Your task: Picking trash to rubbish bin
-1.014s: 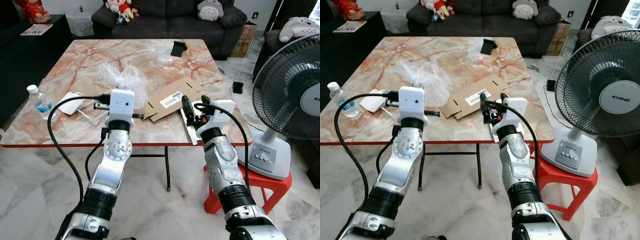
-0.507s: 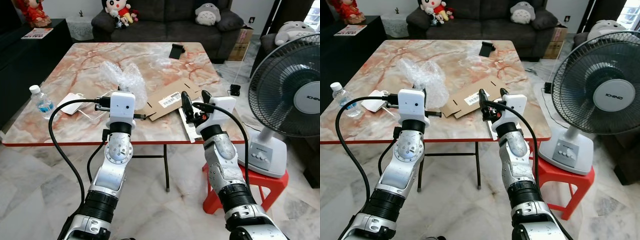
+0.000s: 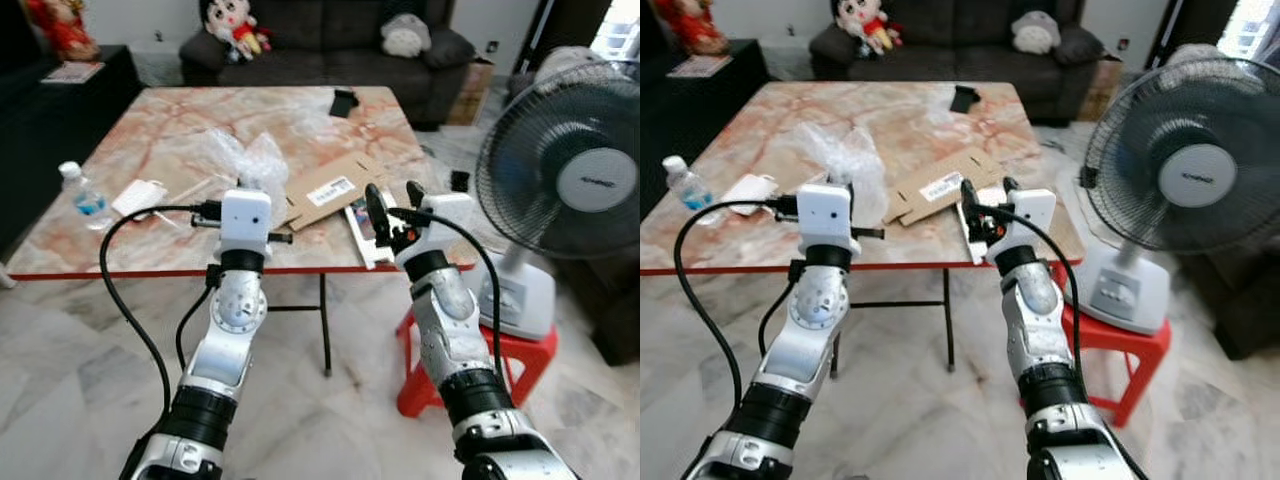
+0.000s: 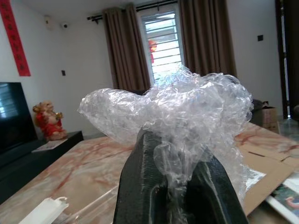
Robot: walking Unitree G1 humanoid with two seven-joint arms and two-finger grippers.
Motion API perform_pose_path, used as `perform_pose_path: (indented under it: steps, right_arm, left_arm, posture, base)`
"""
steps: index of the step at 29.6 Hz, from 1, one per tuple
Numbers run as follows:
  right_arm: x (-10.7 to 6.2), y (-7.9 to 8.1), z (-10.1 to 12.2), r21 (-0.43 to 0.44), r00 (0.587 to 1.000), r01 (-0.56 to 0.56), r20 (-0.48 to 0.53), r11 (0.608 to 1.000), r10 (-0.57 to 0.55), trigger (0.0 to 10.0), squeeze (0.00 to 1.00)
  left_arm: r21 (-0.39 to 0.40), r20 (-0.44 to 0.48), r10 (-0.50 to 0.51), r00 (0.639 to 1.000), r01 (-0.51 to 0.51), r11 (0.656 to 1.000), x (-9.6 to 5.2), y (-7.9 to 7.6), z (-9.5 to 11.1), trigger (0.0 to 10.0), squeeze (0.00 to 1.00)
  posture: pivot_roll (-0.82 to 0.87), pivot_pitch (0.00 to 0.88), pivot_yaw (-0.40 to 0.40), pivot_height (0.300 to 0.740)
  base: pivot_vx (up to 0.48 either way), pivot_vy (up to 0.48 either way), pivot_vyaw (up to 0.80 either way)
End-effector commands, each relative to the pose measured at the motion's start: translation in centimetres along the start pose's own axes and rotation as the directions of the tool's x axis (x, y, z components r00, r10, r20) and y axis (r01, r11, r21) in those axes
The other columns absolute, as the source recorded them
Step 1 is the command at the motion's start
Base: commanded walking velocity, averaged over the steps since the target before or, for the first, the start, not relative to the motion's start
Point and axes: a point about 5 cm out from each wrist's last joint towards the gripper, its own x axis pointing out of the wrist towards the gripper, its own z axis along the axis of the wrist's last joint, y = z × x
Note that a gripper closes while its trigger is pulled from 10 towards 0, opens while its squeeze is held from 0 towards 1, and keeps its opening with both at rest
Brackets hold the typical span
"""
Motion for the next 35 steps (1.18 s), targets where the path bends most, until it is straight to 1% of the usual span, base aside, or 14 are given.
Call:
perform_pose_path:
  steps: [1,12,17,26,28,30,35]
  right_arm:
    - [0.1,-0.1,0.4,-0.003,1.0,0.001,0.01,1.0,-0.001,10.0,0.0]
    - [-0.2,-0.4,0.0,-0.009,1.0,0.003,-0.009,1.0,-0.003,10.0,0.0]
    - [-0.4,-0.6,-0.2,-0.036,1.0,0.002,-0.026,0.999,-0.003,10.0,0.0]
    - [-0.7,-0.8,-0.4,-0.056,0.999,0.003,-0.039,0.998,-0.006,10.0,0.0]
    - [-0.7,-0.9,-0.4,-0.055,0.999,0.004,-0.038,0.998,-0.006,10.0,0.0]
    - [-0.7,-1.0,-0.5,-0.026,0.999,0.015,-0.038,1.0,-0.016,10.0,0.0]
    - [-0.9,-1.3,-0.5,-0.031,0.999,0.02,-0.044,0.999,-0.021,10.0,0.0]
  left_arm:
    - [-0.006,-0.001,0.005,1.0,-0.005,1.0,0.1,0.0,0.0,10.0,0.0]
    - [-0.005,-0.006,0.008,1.0,-0.008,1.0,0.1,-0.1,-0.1,10.0,0.0]
    - [-0.004,-0.013,0.01,1.0,-0.01,1.0,-0.1,-0.1,-0.2,10.0,0.0]
    - [-0.003,-0.016,0.014,1.0,-0.014,1.0,-0.1,0.0,-0.2,10.0,0.0]
    - [-0.002,-0.02,0.015,1.0,-0.015,1.0,-0.2,0.0,-0.3,10.0,0.0]
    - [-0.002,-0.021,0.016,1.0,-0.016,1.0,-0.2,0.0,-0.3,10.0,0.0]
    - [-0.001,-0.024,0.015,1.0,-0.015,1.0,-0.2,0.0,-0.4,10.0,0.0]
  posture:
    - [-0.01,0.043,-0.018,0.74]
    - [-0.01,0.05,-0.023,0.74]
    - [-0.01,0.058,-0.026,0.74]
    - [-0.01,0.062,-0.029,0.74]
    - [-0.02,0.063,-0.029,0.74]
    - [-0.02,0.064,-0.031,0.74]
    - [-0.02,0.064,-0.034,0.74]
  base:
    - [0.0,0.0,0.0]
    - [0.0,0.0,0.0]
    - [0.0,0.0,0.0]
    - [0.0,0.0,0.0]
    - [0.0,0.0,0.0]
    - [0.0,0.0,0.0]
    - [0.0,0.0,0.0]
